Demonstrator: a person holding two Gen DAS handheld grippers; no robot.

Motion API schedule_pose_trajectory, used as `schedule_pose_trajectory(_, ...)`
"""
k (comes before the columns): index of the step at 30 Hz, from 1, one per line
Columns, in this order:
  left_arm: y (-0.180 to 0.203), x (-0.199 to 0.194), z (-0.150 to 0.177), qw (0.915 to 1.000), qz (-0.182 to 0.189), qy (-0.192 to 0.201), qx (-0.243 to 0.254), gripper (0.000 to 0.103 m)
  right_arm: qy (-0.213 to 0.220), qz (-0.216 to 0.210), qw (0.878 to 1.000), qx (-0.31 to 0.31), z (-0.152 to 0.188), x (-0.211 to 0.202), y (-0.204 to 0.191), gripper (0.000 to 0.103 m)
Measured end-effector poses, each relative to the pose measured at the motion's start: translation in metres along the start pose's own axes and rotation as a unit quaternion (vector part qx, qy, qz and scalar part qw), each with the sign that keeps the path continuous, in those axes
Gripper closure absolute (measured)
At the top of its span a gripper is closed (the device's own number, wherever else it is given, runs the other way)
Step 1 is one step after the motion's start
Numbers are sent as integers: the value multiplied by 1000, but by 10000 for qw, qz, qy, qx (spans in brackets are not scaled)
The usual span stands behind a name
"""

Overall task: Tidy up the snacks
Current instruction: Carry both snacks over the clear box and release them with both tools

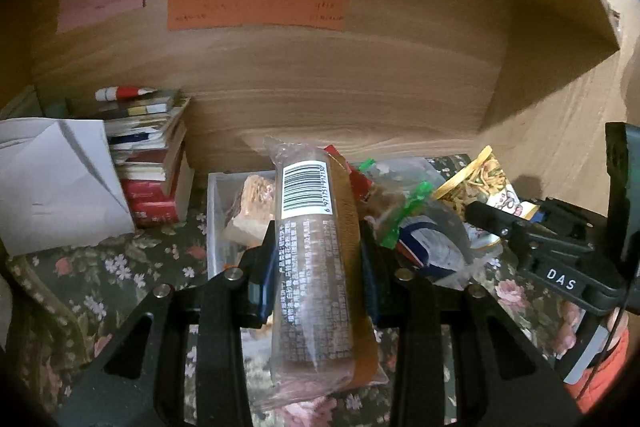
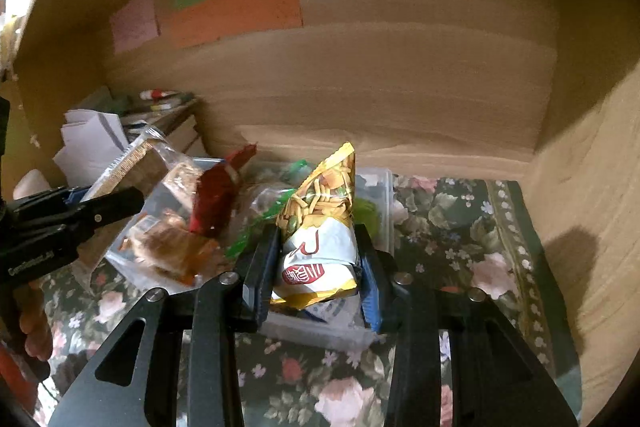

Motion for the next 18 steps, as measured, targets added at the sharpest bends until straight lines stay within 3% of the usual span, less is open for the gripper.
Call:
schedule_pose_trajectory(13, -22, 30, 5, 9995, -123, -195, -231, 65, -282, 110, 9995, -47, 8, 25, -6, 66)
schedule_pose_trajectory(15, -26, 29, 4, 9995, -143, -141, -246, 63, -324, 80, 9994, -42, 9, 25, -6, 58)
schedule_pose_trajectory(18, -23, 19, 1, 9997, -110, -25, -228, 53, -198, 202, 9996, -32, 6, 21, -3, 44)
Point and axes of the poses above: each gripper's, at about its wrist camera, not at the fingertips, and x roughly the way its jaws point, y to its right, z to its underside, the point moved 9 cm from there along x, roughly the way its jaws point, and after that the axes turned 15 degrees about z, right-handed, at the moved point
